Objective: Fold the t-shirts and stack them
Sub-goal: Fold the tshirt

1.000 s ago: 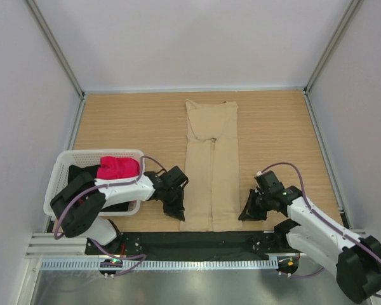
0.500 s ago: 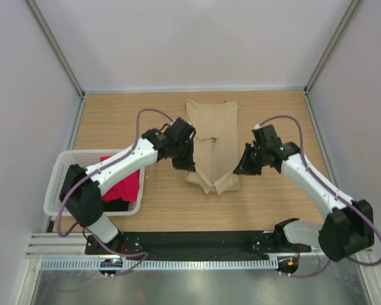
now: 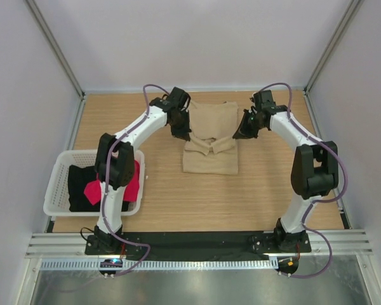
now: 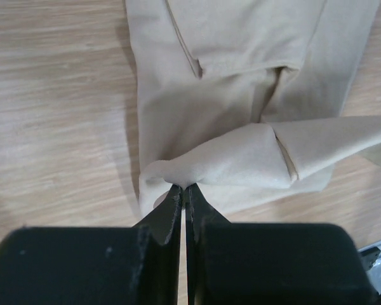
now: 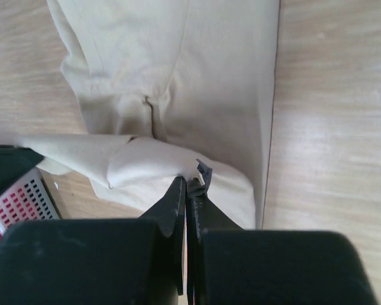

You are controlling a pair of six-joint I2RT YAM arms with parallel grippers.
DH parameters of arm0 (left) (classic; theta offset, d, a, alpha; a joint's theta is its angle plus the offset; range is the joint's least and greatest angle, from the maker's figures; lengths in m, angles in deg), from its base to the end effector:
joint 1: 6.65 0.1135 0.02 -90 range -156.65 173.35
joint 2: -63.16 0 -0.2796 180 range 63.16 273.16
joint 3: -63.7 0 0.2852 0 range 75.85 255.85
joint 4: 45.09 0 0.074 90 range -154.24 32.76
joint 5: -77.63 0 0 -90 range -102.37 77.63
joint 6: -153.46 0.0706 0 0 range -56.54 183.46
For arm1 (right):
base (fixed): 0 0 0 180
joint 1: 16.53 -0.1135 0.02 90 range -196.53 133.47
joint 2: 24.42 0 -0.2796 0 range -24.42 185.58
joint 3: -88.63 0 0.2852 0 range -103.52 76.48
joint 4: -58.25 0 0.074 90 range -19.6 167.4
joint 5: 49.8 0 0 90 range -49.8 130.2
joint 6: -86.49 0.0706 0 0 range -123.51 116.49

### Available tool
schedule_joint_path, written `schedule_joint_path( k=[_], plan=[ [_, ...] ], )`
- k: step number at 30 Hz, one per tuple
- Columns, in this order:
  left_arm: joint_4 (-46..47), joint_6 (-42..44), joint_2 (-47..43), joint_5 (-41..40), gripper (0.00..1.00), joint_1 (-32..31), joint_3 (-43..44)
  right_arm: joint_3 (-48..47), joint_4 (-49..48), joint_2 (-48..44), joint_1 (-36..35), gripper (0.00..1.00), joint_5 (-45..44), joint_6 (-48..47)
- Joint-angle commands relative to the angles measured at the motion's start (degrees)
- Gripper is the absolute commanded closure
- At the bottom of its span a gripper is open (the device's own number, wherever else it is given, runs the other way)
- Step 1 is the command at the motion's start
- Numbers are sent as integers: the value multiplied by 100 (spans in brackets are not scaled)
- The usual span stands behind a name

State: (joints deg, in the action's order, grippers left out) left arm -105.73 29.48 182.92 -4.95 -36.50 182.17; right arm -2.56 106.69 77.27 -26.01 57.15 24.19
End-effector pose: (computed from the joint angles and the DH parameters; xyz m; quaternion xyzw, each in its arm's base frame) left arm 0.4393 -0.2626 0.2227 -0.0192 0.9681 -0.1812 0.1722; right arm 0.4208 0.0911 0.2141 0.1119 0.9472 0.2190 0.2057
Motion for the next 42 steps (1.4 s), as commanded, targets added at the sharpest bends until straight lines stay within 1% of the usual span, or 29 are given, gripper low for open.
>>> schedule_joint_path(
  k=[1,3,5,10,13,14,17,19,20,21,22,23,25,26,27,28,29,30,31,33,34,36,40,42],
  plan=[
    [-12,120,257,268,100,136,362,-645,-79,420,77,99,300,-221],
    [32,84,354,383,100,163,415,-778,35,728,112,99,388,-248],
    [68,84,460,435,100,190,485,-806,53,817,113,99,440,-239],
    [85,58,539,506,100,190,591,-586,-17,660,130,99,397,-151],
    [15,49,417,506,100,190,451,-516,97,405,130,99,458,-64],
    [6,66,242,506,100,198,372,-481,193,326,121,99,467,-20],
    [-11,93,-206,506,100,190,-84,-226,430,-148,113,99,485,174],
    [-46,75,-497,602,100,190,-558,90,562,-394,86,99,555,218],
    [-47,58,-646,655,100,172,-751,222,694,-700,69,99,564,201],
    [-47,6,-987,673,100,146,-936,510,764,-851,42,99,564,200],
    [-55,-30,-1147,725,100,120,-1408,696,826,-1044,16,99,607,200],
    [-55,-47,-1340,743,100,93,-1621,872,905,-1385,-45,99,651,209],
    [-55,-135,-1858,796,100,-100,-2113,1434,984,-1817,-151,99,652,235],
    [-64,-179,-2017,770,100,-196,-2586,1627,1072,-2011,-256,99,634,253],
    [-55,-301,-2175,752,100,-293,-2816,2012,1108,-2465,-300,99,617,305],
    [-3,-381,-2533,743,100,-511,-3028,2233,1125,-2670,-344,99,617,367],
    [23,-503,-2694,717,100,-609,-3508,2444,1169,-2915,-405,99,634,428],
    [76,-618,-2878,726,100,-715,-3722,2838,1196,-3336,-432,99,634,533],
    [155,-845,-3176,726,100,-924,-3959,3042,1248,-3592,-450,99,634,595],
    [287,-1022,-3432,700,100,-1136,-4477,3603,1310,-4006,-494,99,643,718],
    [322,-1206,-3616,699,100,-1225,-4619,3781,1354,-4399,-520,99,643,823],
    [401,-1374,-3767,664,100,-1453,-5005,4228,1450,-4875,-555,99,669,947],
    [489,-1585,-3917,664,100,-1708,-5349,4670,1880,-5395,-582,99,704,1026],
    [472,-1656,-3873,699,100,-1849,-5376,4819,2083,-5536,-590,99,731,1027]
  ],
)
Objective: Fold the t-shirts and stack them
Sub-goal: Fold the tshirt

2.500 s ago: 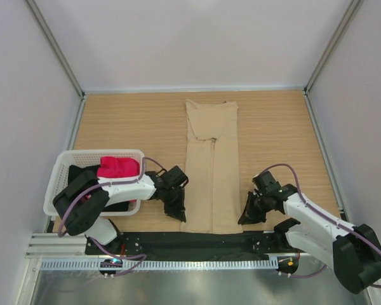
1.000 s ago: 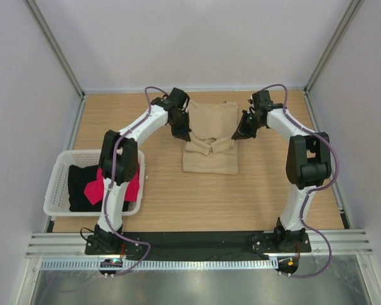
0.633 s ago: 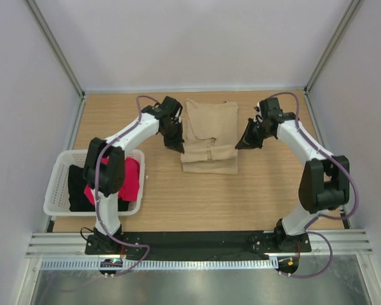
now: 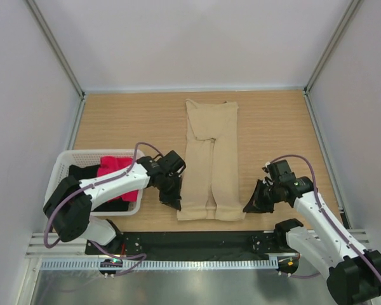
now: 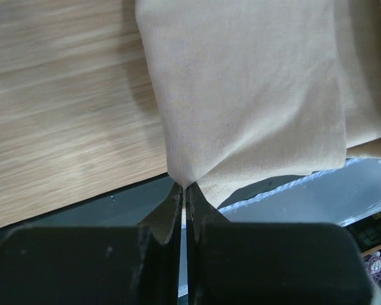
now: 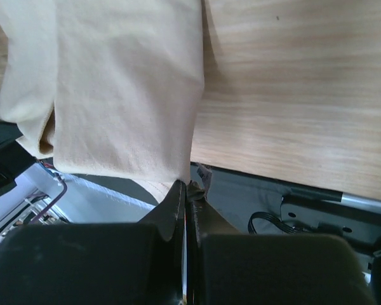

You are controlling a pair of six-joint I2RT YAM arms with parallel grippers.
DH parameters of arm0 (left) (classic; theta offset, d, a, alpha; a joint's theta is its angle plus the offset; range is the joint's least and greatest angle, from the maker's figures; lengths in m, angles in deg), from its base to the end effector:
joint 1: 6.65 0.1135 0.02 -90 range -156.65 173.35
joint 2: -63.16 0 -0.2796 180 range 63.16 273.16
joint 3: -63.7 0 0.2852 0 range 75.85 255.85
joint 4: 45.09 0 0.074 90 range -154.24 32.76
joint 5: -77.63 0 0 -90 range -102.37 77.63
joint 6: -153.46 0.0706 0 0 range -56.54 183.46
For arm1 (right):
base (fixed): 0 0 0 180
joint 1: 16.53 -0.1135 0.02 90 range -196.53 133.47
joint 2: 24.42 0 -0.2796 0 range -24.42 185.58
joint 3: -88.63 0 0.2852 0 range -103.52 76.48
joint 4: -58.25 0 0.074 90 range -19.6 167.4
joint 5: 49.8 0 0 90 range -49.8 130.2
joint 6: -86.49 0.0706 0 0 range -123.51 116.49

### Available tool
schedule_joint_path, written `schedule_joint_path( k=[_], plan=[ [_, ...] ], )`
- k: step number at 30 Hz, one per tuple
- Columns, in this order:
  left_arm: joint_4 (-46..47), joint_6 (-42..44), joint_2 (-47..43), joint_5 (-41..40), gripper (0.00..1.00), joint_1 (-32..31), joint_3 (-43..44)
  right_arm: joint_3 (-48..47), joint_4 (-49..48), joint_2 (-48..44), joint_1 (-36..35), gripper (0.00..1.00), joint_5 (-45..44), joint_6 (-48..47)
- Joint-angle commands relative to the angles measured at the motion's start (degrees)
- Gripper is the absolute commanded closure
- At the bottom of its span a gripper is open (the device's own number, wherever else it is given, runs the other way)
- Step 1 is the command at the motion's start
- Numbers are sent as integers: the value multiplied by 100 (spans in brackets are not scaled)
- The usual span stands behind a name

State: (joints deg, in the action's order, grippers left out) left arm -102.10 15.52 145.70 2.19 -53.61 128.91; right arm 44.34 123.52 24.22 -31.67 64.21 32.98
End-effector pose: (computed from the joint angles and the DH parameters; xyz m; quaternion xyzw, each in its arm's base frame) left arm 0.1879 -0.2273 0.1687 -0.0089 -0.9828 0.1844 0.0011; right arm 0.1545 0.0716 0.1719 0.1422 0.9529 0.2596 0.0666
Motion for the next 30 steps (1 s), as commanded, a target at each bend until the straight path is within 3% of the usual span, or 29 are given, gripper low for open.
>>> schedule_joint_path(
  k=[1,7,11,16,23,30],
  plan=[
    [109,-303,-142,2,100,-190,-93,173,540,-302,-16,99,60,157],
    [153,-304,-20,-165,100,-358,11,165,358,-348,-16,99,-19,174],
    [-171,-5,419,-445,100,-340,844,-431,-47,302,-7,99,-423,192],
    [-514,521,1165,-525,100,28,1821,-1223,-785,1725,160,99,-424,-62],
    [-1024,1313,2237,-481,100,915,3209,-2944,-909,3457,599,99,-389,-739],
    [-1297,1762,3408,-306,100,1452,4616,-3992,-1006,4776,828,98,-230,-1030]
  ],
)
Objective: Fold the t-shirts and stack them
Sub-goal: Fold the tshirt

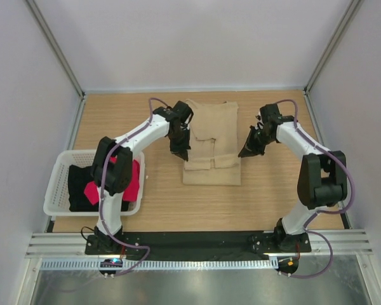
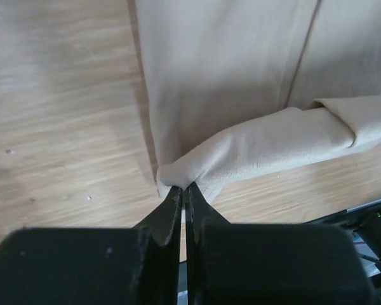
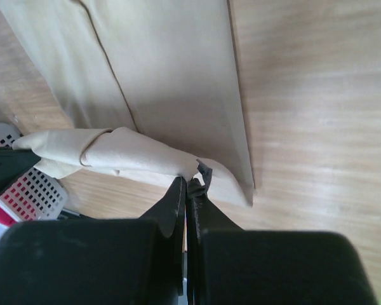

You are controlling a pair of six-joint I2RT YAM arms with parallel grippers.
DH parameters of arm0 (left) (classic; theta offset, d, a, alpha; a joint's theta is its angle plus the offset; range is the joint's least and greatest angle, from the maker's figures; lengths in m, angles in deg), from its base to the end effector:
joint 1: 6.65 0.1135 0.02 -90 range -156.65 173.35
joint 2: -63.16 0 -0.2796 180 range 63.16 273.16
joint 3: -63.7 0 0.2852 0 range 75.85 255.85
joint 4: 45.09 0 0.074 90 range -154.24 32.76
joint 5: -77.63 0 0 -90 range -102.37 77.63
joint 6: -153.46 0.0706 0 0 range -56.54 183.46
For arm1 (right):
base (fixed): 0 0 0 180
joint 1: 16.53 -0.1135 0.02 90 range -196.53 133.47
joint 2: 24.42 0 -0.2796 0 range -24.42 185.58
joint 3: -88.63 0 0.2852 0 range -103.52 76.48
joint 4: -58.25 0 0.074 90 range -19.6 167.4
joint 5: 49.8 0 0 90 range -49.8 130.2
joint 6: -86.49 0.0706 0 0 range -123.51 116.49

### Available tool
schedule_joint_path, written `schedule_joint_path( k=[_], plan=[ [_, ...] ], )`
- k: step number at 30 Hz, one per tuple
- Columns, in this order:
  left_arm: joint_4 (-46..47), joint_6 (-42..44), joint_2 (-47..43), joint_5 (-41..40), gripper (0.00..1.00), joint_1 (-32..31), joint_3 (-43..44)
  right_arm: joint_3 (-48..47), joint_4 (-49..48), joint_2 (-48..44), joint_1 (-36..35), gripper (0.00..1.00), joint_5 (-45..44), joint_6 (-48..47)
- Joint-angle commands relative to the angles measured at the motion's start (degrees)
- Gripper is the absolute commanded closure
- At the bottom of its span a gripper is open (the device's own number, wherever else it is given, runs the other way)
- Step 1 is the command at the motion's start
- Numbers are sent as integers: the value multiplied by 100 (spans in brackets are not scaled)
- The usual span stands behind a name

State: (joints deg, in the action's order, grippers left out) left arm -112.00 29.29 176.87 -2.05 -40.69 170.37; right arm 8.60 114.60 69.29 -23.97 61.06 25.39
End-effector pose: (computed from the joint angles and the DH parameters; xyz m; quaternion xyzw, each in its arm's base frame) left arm 0.3701 -0.2653 0.1967 0.0114 0.9862 -0.1517 0.0652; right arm 0.3567 0.0719 0.1935 0.1495 0.9575 0.2226 0.1064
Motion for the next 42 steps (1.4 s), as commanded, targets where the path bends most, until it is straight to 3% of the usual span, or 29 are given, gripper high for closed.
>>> schedule_joint_path(
  k=[1,9,33,34,38,41,42],
  plan=[
    [-333,403,388,206,100,205,697,-506,-131,401,76,99,111,-289],
    [-386,535,1012,356,100,512,1297,-1166,-184,1219,146,99,190,-280],
    [-342,403,1944,611,96,697,2307,-1984,-272,2195,305,95,252,-201],
    [-342,394,1970,602,94,723,2360,-2045,-272,2221,313,93,260,-201],
    [-508,289,1910,41,54,802,2580,-2264,-255,2336,340,77,234,-166],
    [-641,315,1585,-364,44,917,2764,-2695,375,2292,340,56,24,-306],
    [-693,350,1480,-443,42,926,2713,-2774,500,2231,331,54,-212,-368]
  ],
)
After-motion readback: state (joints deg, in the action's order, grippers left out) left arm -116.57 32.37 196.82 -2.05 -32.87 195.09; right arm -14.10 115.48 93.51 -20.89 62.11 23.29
